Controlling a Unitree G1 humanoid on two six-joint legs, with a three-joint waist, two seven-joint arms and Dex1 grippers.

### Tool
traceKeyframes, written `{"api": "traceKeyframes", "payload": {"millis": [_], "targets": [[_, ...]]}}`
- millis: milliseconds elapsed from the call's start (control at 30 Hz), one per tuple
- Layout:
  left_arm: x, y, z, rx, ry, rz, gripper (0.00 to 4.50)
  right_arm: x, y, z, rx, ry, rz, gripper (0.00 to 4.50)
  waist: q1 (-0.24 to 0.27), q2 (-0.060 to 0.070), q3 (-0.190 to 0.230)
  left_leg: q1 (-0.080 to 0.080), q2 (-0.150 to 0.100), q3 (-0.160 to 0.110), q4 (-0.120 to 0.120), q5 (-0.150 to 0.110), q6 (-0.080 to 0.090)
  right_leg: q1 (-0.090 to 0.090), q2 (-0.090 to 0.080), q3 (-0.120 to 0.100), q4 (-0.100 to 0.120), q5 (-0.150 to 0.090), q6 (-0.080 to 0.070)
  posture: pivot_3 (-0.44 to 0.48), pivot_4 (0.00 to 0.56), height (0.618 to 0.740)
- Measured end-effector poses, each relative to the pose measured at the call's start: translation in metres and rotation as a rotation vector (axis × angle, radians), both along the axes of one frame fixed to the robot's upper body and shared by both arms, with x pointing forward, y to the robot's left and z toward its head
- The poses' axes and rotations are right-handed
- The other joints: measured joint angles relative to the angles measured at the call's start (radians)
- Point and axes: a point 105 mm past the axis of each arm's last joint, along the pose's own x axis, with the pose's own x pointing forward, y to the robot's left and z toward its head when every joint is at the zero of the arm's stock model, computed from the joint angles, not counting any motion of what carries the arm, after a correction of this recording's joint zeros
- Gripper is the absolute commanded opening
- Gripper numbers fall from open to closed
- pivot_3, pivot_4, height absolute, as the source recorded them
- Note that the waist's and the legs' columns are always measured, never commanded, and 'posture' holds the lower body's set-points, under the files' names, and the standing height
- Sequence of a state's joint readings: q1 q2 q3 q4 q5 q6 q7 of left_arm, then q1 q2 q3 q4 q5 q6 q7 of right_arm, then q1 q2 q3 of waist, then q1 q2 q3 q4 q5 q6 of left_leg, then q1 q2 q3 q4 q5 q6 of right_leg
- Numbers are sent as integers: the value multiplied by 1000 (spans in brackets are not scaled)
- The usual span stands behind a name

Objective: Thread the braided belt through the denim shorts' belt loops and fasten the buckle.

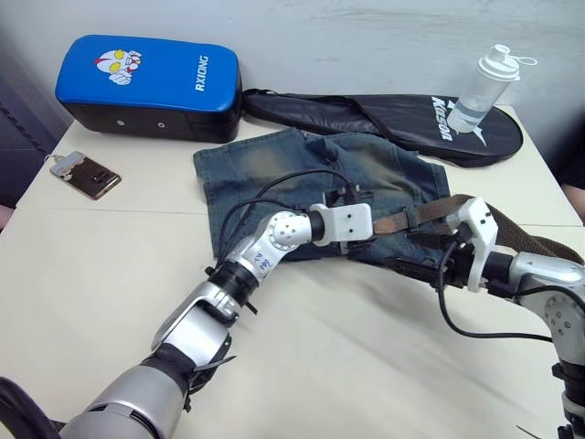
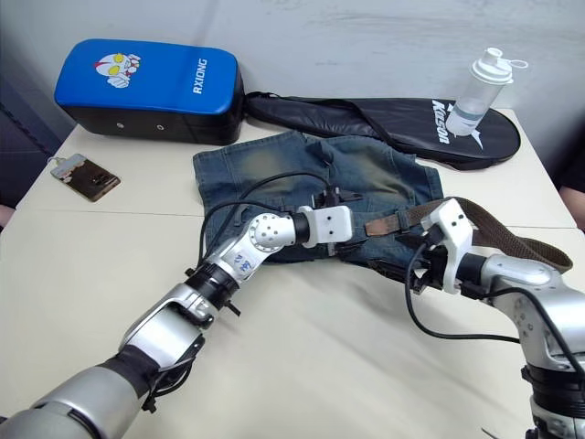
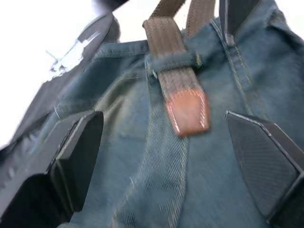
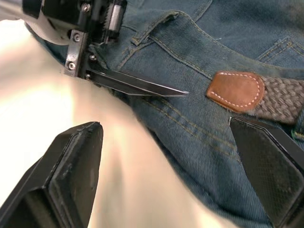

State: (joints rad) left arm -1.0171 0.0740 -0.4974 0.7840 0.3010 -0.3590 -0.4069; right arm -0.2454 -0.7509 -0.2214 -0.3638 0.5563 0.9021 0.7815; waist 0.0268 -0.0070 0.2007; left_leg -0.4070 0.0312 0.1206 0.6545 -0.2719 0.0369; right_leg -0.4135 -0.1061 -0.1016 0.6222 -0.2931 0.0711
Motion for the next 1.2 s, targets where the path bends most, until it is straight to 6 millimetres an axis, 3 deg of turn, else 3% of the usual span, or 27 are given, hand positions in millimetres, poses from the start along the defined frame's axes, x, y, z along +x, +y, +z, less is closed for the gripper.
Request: {"api": "traceKeyframes", "payload": {"millis": [167,500,700,800,867,900,1000,1200], "targets": [[2,-16,-12,45,-27,13,4500,0,-4,-14,-57,17,-59,4485,0,0,0,-1,-1,-1,2,-1,1,0,-2,-1,1,0,0,0,150,740],[0,-37,-23,120,-68,13,4500,14,-21,-5,-131,-66,-200,4485,0,0,0,-1,-1,-1,3,-1,2,0,-2,-2,1,0,1,0,150,740],[7,-35,-29,136,-75,81,2737,26,-26,13,-150,-152,-253,4500,-1,-1,0,-2,-1,-1,4,-2,3,1,-3,-2,1,0,1,0,150,740],[11,-32,-30,139,-69,107,1380,32,-24,20,-153,-192,-268,4500,-6,-1,0,-2,-1,-1,4,-2,3,0,-2,-2,2,0,1,0,150,740],[14,-29,-26,121,-70,122,191,35,-20,9,-178,-160,-263,4500,-6,-1,0,-1,0,-1,4,-2,3,0,-2,-2,2,0,1,0,150,740],[15,-28,-24,115,-76,125,4,36,-18,2,-192,-140,-258,4248,-5,-1,0,-2,-1,-1,5,-2,3,0,-2,-2,2,0,1,0,150,740],[16,-27,-22,108,-75,128,0,37,-18,-4,-198,-116,-260,3433,-5,-1,0,-2,-1,-1,5,-2,3,0,-2,-2,2,0,1,0,150,740],[19,-20,-15,98,-63,132,0,41,-25,-30,-246,-27,-306,727,-7,-1,0,-2,-1,0,5,-1,3,0,-2,-2,3,0,1,0,150,740]]}}
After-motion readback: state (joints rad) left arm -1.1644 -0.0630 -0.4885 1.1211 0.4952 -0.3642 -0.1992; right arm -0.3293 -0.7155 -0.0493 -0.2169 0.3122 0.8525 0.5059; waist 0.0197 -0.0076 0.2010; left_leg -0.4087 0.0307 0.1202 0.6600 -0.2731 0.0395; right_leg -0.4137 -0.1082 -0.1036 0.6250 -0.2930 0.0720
